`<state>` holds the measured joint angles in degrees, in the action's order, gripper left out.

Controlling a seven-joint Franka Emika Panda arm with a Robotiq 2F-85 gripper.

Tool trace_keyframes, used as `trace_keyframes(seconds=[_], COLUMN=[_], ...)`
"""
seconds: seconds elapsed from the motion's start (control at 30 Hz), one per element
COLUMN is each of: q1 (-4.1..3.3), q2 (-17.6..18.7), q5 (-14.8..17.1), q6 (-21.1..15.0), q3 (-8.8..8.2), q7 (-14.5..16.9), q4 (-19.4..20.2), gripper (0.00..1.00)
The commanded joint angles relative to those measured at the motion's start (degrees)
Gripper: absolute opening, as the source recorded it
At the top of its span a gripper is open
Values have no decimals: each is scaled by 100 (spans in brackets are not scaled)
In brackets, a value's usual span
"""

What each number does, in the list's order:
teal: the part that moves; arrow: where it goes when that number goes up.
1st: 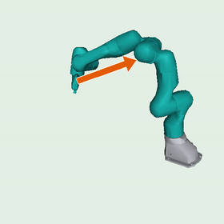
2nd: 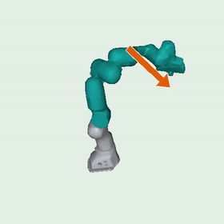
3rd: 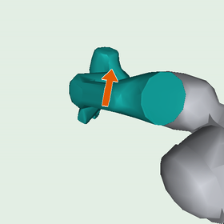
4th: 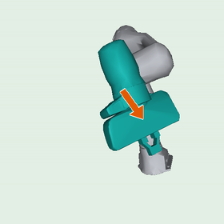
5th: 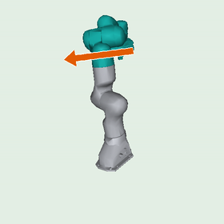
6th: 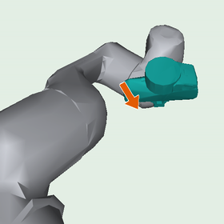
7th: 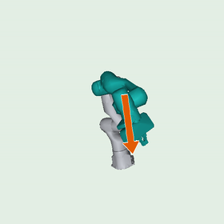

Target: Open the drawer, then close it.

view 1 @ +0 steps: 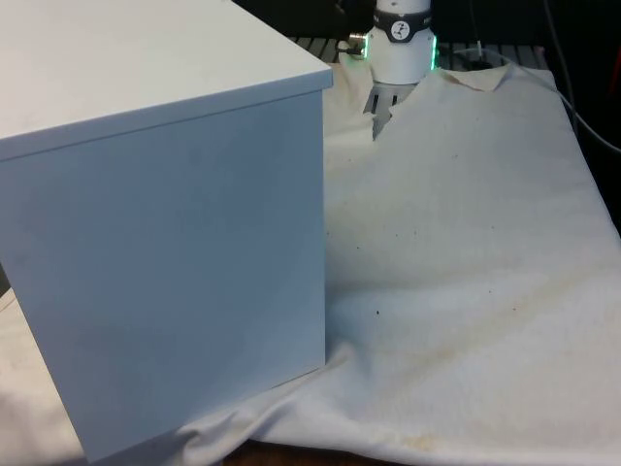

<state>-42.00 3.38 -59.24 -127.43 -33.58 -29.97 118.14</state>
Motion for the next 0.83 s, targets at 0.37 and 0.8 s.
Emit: trace_keyframes(seconds=[0.37,0.8], q1=[0,0], q2=[0,0], q5=[0,0], q6=[0,0], q3=[0,0], q7=[0,0], q4=[0,0], gripper=[29,93])
